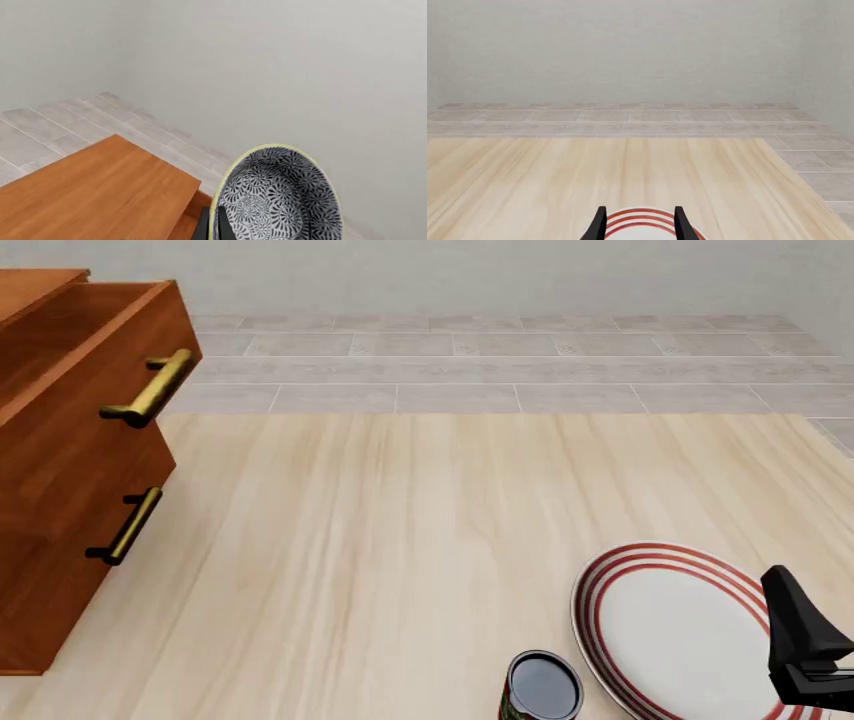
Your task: Put the bowl on top of the cabinet.
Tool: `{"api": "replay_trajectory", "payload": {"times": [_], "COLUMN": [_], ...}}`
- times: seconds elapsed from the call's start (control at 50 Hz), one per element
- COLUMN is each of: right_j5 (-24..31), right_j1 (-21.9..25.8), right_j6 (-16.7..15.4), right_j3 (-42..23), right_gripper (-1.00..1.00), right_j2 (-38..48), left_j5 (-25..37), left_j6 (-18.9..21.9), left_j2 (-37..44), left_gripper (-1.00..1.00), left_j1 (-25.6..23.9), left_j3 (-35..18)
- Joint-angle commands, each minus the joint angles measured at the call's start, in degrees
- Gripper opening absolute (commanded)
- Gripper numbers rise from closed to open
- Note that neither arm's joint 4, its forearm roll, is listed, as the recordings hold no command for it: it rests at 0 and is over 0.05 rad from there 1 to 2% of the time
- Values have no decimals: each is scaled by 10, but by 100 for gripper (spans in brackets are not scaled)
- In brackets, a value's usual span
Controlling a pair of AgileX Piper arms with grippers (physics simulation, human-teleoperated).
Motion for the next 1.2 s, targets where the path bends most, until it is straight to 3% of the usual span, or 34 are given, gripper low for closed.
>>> {"api": "replay_trajectory", "payload": {"times": [0.02,0.18,0.64,0.82,1.02,1.2], "right_j5": [0,0,0,0,0,0], "right_j1": [0,0,0,0,0,0], "right_j6": [0,0,0,0,0,0], "right_j3": [0,0,0,0,0,0], "right_gripper": [100,100,100,100,100,100], "right_j2": [0,0,0,0,0,0], "left_j5": [13,43,87,121,151,159], "left_j6": [-34,-28,1,10,-3,-17], "left_j2": [29,26,31,41,84,84], "left_gripper": [-100,-100,-100,-100,-100,-100], "left_j1": [45,58,148,189,197,191], "left_j3": [-18,-52,-55,-97,-152,-150]}}
